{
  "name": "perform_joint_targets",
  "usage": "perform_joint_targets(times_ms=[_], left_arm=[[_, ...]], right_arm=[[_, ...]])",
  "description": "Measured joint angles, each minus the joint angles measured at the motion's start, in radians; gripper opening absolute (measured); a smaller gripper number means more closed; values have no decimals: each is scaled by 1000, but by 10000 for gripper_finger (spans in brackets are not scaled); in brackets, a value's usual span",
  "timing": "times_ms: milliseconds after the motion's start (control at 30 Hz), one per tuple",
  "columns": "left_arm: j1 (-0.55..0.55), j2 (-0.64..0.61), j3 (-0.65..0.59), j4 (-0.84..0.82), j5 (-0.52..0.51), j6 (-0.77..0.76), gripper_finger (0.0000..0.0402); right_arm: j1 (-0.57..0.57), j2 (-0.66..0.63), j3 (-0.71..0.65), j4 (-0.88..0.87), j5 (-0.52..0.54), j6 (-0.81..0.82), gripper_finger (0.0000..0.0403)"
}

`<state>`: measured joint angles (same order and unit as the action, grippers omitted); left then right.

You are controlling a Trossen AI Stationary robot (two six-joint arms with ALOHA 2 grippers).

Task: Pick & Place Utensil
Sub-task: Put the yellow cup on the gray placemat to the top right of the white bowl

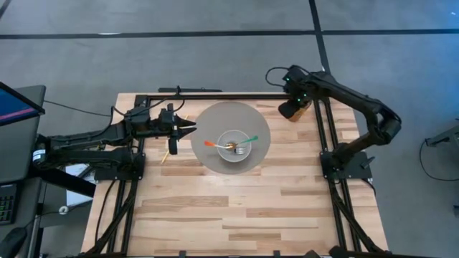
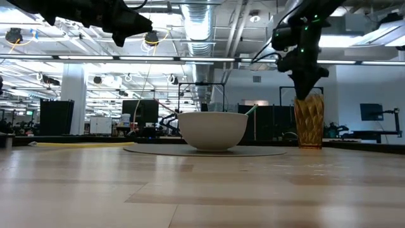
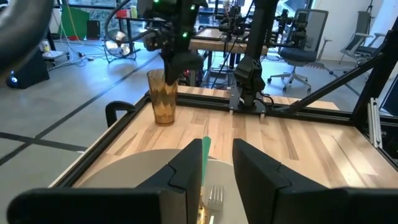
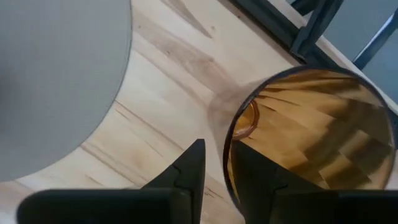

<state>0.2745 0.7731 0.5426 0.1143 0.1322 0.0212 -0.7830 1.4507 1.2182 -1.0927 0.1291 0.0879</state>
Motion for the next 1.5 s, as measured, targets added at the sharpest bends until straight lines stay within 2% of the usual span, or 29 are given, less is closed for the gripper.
perform_joint_targets(times_ms=[200, 400, 500, 700, 867, 1133, 1500], left_arm=[[0, 0, 0, 0, 0, 0, 90], [0, 0, 0, 0, 0, 0, 90], [0, 0, 0, 0, 0, 0, 90], [0, 0, 0, 0, 0, 0, 90], [0, 0, 0, 1, 0, 0, 90], [0, 0, 0, 32, 0, 5, 90], [0, 0, 0, 43, 0, 7, 90]], right_arm=[[0, 36, 1, 20, 0, -37, 67], [19, 42, 34, 5, -3, -87, 10], [38, 42, 78, -6, -4, -75, 14], [147, 41, 176, 31, -28, -45, 5], [282, 66, 186, 102, -27, -13, 9], [432, 207, 247, 114, -29, -63, 5], [447, 423, 461, 73, -16, -151, 12]])
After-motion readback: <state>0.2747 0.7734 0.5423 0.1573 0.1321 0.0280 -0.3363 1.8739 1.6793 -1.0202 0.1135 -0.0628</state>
